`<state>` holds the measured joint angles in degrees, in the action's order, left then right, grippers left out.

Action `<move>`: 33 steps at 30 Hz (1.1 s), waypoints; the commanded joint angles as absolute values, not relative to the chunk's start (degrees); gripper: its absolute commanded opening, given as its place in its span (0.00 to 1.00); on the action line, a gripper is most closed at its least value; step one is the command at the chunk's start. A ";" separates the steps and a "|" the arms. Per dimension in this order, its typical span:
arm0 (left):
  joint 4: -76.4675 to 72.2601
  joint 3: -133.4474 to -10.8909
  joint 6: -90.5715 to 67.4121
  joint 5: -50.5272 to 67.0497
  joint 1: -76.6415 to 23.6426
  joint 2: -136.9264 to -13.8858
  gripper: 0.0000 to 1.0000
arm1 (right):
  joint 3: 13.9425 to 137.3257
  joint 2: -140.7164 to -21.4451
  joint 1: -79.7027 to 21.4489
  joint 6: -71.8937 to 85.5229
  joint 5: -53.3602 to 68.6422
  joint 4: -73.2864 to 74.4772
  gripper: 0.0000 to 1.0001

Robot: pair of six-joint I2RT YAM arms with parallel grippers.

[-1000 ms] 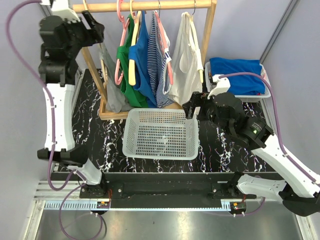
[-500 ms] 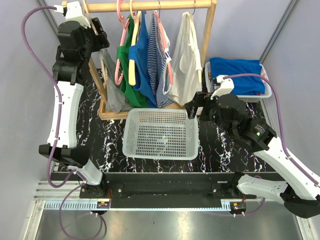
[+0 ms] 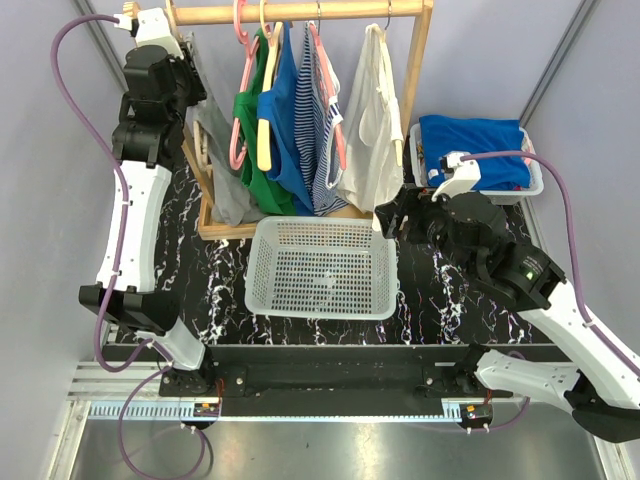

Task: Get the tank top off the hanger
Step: Pick up the hanger from the clothesline.

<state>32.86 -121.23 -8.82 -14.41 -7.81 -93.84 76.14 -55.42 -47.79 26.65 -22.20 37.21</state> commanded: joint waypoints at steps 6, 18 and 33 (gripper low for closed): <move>29.88 -119.45 -7.12 -17.23 -7.56 -95.10 0.30 | 76.38 -53.44 -48.16 27.95 -24.70 36.56 0.89; 29.27 -120.06 -7.29 -14.42 -5.89 -95.89 0.00 | 75.94 -52.30 -48.16 28.04 -24.52 36.30 0.89; 29.09 -130.87 -0.71 -2.03 -5.62 -89.66 0.00 | 72.16 -52.21 -48.16 28.65 -22.94 32.78 0.89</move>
